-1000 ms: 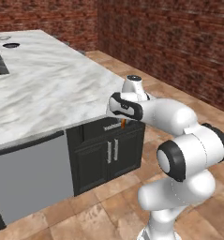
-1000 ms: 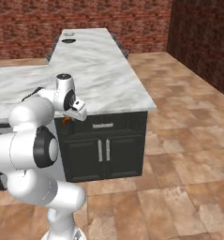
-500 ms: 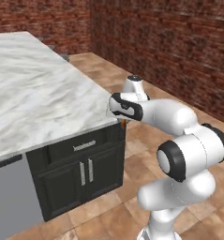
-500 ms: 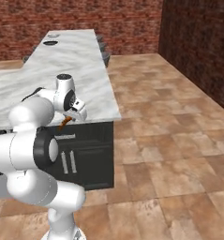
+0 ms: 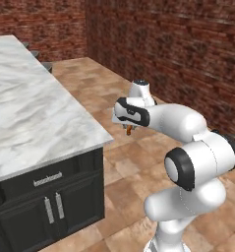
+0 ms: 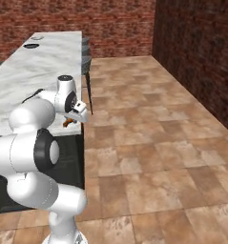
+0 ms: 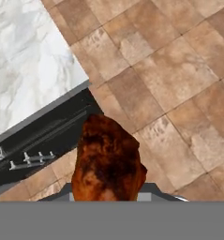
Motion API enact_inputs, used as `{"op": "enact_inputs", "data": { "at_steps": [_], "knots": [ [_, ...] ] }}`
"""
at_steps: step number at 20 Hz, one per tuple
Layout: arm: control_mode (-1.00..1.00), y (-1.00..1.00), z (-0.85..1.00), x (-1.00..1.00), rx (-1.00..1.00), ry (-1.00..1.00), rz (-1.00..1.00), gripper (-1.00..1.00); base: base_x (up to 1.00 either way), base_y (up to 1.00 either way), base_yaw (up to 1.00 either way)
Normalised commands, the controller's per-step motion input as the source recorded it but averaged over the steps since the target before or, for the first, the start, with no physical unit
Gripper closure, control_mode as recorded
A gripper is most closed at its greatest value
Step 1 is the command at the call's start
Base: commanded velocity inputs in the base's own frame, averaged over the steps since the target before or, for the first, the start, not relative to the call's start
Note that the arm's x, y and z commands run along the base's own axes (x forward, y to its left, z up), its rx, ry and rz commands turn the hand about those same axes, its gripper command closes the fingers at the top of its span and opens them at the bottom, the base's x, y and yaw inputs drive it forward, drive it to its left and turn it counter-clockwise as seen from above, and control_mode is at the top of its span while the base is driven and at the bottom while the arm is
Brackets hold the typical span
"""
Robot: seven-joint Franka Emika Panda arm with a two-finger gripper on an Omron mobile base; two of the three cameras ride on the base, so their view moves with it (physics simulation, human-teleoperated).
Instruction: Take the chicken drumsticks from the pan and place one on each plate on the dining counter.
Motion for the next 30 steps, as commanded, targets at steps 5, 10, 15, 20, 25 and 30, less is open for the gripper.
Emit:
{"op": "enact_inputs", "data": {
  "at_steps": [5, 10, 15, 20, 25, 30],
  "knots": [
    [1.0, 0.0, 0.0, 0.0, 0.0, 0.0, 0.0, 1.0, 0.64, -0.73, 0.0],
    [1.0, 0.0, 0.0, 0.0, 0.0, 0.0, 0.0, 1.0, 0.65, -0.73, 0.0],
    [1.0, 0.0, 0.0, 0.0, 0.0, 0.0, 0.0, 1.0, 0.77, -0.57, 0.0],
    [1.0, 0.0, 0.0, 0.0, 0.0, 0.0, 0.0, 1.0, 0.97, -0.17, 0.0],
    [1.0, 0.0, 0.0, 0.0, 0.0, 0.0, 0.0, 1.0, 0.99, 0.07, 0.0],
    [1.0, 0.0, 0.0, 0.0, 0.0, 0.0, 0.0, 1.0, 0.98, 0.12, 0.0]
  ]
}}
